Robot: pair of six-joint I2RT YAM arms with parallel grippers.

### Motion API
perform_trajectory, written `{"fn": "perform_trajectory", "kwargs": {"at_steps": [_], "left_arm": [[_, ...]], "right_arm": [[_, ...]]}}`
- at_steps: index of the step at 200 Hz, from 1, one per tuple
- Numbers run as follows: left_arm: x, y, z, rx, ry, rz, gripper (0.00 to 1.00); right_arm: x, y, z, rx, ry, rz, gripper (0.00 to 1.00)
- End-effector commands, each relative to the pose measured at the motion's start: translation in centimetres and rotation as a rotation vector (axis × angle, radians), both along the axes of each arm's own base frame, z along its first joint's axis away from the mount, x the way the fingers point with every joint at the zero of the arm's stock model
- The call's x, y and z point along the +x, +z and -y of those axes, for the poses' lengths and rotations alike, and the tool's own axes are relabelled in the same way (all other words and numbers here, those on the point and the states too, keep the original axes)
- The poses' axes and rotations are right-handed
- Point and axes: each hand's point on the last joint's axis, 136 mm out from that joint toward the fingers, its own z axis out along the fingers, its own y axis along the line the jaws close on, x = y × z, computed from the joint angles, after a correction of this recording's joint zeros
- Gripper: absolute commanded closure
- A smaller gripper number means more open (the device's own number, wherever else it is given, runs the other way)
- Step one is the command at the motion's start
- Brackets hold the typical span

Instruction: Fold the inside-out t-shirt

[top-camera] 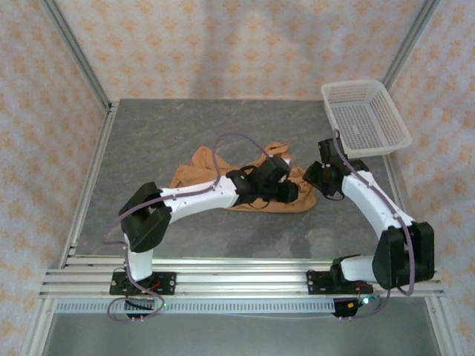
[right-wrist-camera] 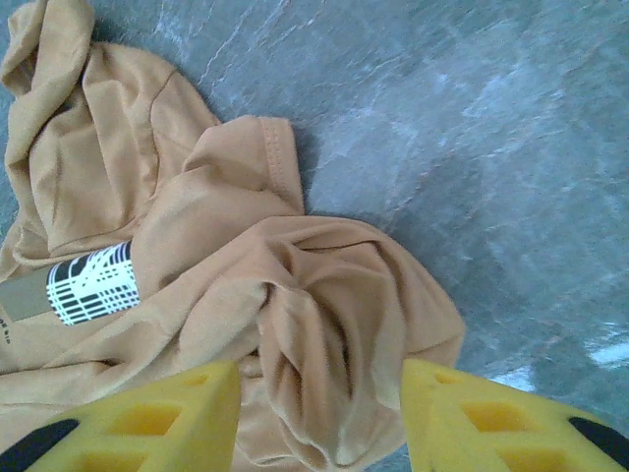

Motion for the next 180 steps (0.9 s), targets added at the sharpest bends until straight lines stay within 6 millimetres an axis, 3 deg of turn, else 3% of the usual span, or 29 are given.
{"fn": "perform_trajectory", "kwargs": {"at_steps": [1, 8, 12, 41, 74, 114, 131, 158, 171, 180], "left_arm": [[-0.9, -1.2, -0.4, 0.075, -0.103, -0.022, 0.63], [-0.8, -0.7, 0.0, 0.063, -0.122, -0.009, 0.6], [-0.9, -1.9, 0.3, 0.077, -0.134, -0.025, 0.58], [-1.3, -2.1, 2.1, 0.05, -0.196, -0.033, 0.48], [-0.7, -3.7, 3.3, 0.102, -0.209, -0.04, 0.48], [1.3, -6.4, 3.8, 0.202, -0.198, -0.029, 0.52], [2.2, -7.1, 3.8, 0.218, -0.181, -0.033, 0.6], [3.8, -6.8, 2.6, 0.2, -0.138, -0.056, 0.92], [4.4, -5.9, 1.8, 0.182, -0.115, -0.055, 1.0], [4.7, -5.0, 1.3, 0.172, -0.103, -0.047, 1.0]], "right_arm": [[-2.1, 0.2, 2.2, -0.081, -0.061, -0.015, 0.55], [-2.6, 0.3, 2.6, -0.091, -0.078, -0.016, 0.55], [-2.8, 0.2, 2.8, -0.1, -0.087, -0.024, 0.55], [-4.6, -0.3, 4.6, -0.08, -0.158, -0.032, 0.56], [-5.7, -1.6, 5.5, -0.035, -0.198, -0.053, 0.56], [-5.6, -1.7, 4.8, 0.012, -0.179, -0.049, 0.59], [-5.5, -2.2, 3.7, 0.077, -0.165, -0.039, 0.62], [-5.0, -3.6, 1.8, 0.207, -0.164, -0.024, 0.72], [-4.4, -4.1, 0.6, 0.286, -0.164, -0.006, 0.74], [-3.9, -4.2, -0.1, 0.328, -0.163, 0.007, 0.74]]}}
